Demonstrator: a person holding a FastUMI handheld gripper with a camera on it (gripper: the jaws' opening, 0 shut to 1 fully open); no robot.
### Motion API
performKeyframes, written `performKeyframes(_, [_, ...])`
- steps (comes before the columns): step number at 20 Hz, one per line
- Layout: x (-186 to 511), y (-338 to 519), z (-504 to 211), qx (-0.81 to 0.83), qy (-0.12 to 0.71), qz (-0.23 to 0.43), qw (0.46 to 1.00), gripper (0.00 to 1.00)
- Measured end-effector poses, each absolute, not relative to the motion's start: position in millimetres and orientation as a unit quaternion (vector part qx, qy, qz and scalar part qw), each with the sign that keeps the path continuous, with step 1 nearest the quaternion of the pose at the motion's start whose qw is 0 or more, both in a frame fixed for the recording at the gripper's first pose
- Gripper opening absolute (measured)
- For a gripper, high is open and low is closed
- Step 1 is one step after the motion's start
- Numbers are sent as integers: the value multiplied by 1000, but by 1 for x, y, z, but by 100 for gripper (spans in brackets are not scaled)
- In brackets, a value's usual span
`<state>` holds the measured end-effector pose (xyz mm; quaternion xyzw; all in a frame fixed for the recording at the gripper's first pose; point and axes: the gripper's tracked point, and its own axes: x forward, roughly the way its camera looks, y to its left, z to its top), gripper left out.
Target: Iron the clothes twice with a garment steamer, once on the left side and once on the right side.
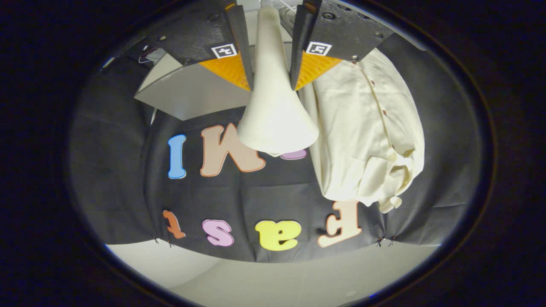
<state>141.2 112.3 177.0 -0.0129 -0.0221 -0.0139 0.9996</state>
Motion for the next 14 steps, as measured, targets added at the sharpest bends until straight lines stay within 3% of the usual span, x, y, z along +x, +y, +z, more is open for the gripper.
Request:
performKeyframes(8, [128, 219, 201, -6, -65, 16, 998, 44])
performKeyframes(14, [196, 308, 186, -11, -52, 39, 998, 42])
